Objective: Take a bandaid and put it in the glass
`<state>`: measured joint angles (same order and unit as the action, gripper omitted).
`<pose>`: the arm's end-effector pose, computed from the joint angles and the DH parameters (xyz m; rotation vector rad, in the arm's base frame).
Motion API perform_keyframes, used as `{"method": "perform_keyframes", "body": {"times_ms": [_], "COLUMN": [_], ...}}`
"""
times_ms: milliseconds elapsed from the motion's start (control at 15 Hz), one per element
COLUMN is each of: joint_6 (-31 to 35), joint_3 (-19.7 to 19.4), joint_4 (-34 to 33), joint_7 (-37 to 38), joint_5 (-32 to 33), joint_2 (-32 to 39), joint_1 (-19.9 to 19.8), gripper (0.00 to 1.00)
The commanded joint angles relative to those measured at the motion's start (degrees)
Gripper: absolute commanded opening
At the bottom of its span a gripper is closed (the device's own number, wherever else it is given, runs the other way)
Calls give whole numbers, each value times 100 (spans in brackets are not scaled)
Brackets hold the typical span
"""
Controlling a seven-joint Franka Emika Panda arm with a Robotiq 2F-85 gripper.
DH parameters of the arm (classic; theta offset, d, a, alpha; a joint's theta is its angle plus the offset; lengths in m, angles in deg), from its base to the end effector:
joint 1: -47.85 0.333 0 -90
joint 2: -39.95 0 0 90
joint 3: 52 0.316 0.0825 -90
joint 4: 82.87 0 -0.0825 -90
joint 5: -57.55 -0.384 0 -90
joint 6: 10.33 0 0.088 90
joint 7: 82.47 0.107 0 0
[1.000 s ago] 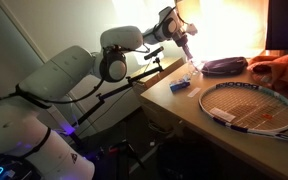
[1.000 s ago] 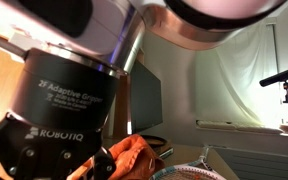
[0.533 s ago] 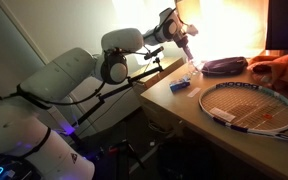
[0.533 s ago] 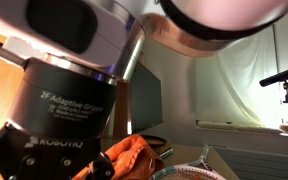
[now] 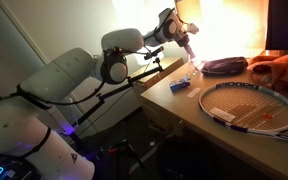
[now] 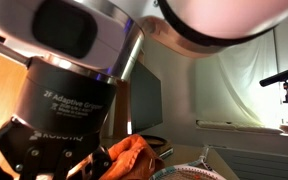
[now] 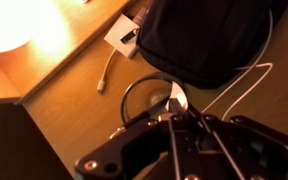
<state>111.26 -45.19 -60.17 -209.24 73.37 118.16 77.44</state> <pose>0.7215 0.4291 0.2581 0.4246 2.7356 0.1931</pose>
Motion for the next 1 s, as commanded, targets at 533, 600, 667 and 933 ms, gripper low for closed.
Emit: {"method": "perform_keyframes", "body": {"times_ms": [533, 600, 667, 933], "joint_6": [561, 622, 703, 542], "joint_3": [67, 84, 149, 154], "joint_4": [216, 217, 240, -310], "joint_7": [-113, -103, -140, -339], "joint_5": [-83, -115, -140, -486], "joint_2": [-125, -119, -113, 247], "joint_1": [-29, -29, -38, 41], "gripper": [1, 1, 1, 1]}}
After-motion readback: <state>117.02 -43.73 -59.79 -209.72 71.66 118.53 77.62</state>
